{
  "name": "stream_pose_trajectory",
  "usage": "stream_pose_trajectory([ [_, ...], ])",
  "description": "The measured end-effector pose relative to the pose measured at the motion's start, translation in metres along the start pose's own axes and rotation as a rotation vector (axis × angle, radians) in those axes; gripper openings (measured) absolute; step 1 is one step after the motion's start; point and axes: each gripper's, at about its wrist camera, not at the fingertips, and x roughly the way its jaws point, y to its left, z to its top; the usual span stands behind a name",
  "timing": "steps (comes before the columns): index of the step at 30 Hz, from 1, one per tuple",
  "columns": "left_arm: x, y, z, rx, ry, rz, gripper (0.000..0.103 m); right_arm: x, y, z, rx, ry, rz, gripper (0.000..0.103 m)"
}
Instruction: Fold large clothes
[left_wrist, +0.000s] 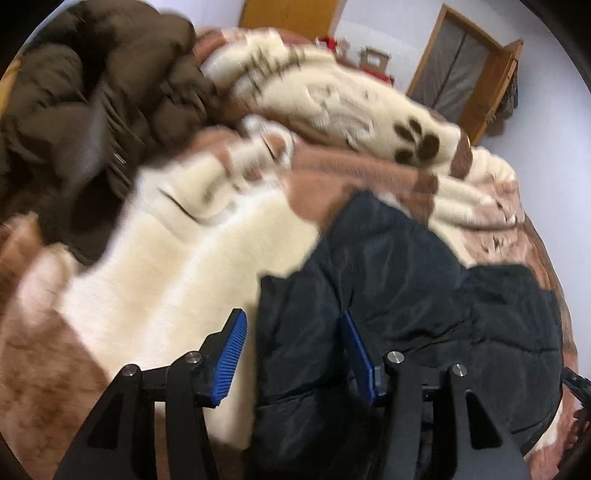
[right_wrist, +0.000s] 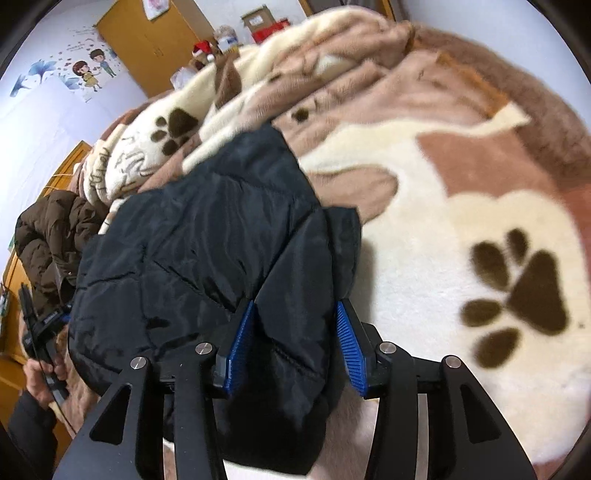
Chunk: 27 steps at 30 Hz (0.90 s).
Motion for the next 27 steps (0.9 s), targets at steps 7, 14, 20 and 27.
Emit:
stream_pose_trajectory([
  [7, -0.051, -0.049, -0.027, 0.119, -0.061, -0.129, 0.056, -0.019, 0.038, -0.019, -0.103, -0.071, -0.008, 0.046],
  [14, 0.005, -0.072, -0.054, 0.169, 0.032, -0.096, 0.057, 0.039, 0.035, -0.024, -0.117, 0.035, -0.086, 0.046],
  [20, 0.005, -0.076, -0.048, 0.176, 0.029, -0.075, 0.058, 0.037, 0.033, -0.025, -0.130, 0.026, -0.096, 0.046],
  [27, -0.048, -0.081, -0.067, 0.191, -0.009, -0.069, 0.058, -0.013, 0.045, -0.045, -0.138, -0.026, -0.100, 0.046],
])
